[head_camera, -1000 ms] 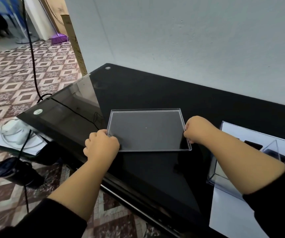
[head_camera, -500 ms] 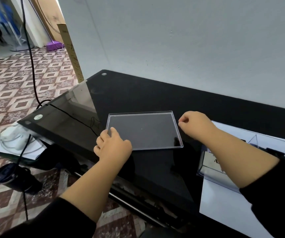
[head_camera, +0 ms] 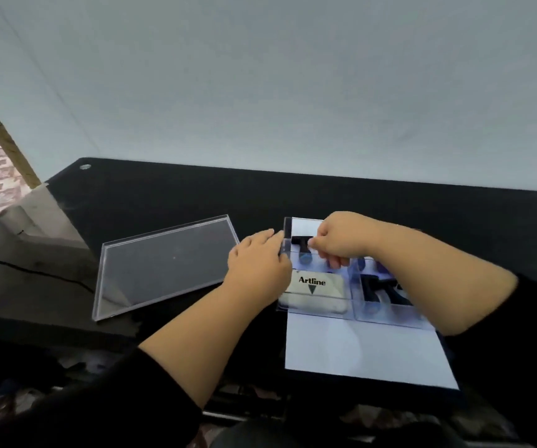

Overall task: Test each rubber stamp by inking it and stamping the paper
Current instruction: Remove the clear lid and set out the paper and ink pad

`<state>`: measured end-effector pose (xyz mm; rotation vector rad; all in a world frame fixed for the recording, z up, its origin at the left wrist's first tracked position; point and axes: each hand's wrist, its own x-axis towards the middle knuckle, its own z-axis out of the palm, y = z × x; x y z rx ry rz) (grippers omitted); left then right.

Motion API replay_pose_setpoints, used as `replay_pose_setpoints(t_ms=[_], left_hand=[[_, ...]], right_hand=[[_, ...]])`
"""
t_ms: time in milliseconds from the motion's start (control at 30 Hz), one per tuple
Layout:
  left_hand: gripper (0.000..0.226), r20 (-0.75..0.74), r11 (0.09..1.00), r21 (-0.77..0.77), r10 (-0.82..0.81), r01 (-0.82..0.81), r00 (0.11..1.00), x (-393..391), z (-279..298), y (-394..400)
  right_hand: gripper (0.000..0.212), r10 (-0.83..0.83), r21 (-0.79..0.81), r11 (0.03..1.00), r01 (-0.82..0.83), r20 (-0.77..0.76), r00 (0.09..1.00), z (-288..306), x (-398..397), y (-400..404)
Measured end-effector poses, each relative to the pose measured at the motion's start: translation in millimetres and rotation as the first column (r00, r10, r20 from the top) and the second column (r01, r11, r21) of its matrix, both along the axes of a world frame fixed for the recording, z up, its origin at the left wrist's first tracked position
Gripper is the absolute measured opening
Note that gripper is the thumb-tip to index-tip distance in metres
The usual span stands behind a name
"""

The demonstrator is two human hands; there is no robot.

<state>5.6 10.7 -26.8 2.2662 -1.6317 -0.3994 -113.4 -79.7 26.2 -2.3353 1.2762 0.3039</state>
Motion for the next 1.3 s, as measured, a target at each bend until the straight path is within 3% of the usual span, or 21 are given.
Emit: replay_pose_setpoints(t_ms=[100,200,400,633,867,1033,1200,1300], left_hand=[[0.051,0.062,0.991,0.065,-0.122,0.118,0.991,-12.4,-10.8,-10.5],[0.051,0.088,0.977,0.117,-0.187,0.176,0.978,-18.5,-21.1,-10.2],[0.051,0.07,0.982,0.081,-0.179,0.173,0.981,-19.8,-32.0,-5.1],[0.051,0.06,0.984,0.025,-0.175,0.174,0.983,-19.4,-32.6,-6.7],[0.051,0.087,0.987,0.019,-0.163,0.162,0.983,-20.6,-35.1,-7.3],[0.05,0.101,0.986,0.027,-0.168,0.166,0.981,-20.8,-34.5,-7.7],[0.049,0.116,0.985,0.024,-0.171,0.17,0.978,-20.5,-35.8,-7.5],[0.049,0.117,0.986,0.005,-0.166,0.167,0.979,-20.8,-36.8,-6.4]], right_hand=[[0.032,0.045,0.044,0.998,-0.041,-0.107,0.993,2.1,-15.9,5.1],[0.031,0.084,-0.026,0.996,-0.09,-0.169,0.982,-3.6,-25.4,11.1],[0.032,0.149,-0.057,0.983,-0.174,-0.307,0.94,-26.3,-25.1,15.2],[0.028,0.17,-0.038,0.981,-0.191,-0.313,0.934,-26.5,-20.0,7.4],[0.026,0.064,-0.058,0.996,-0.074,-0.152,0.986,-16.8,-26.8,6.9],[0.027,-0.067,-0.029,0.997,0.07,0.084,0.994,-8.2,-32.6,1.8],[0.025,-0.263,0.133,0.963,0.235,0.272,0.926,-13.7,-36.6,6.0],[0.008,-0.477,0.323,0.873,0.367,0.402,0.782,-18.6,-38.3,9.3]])
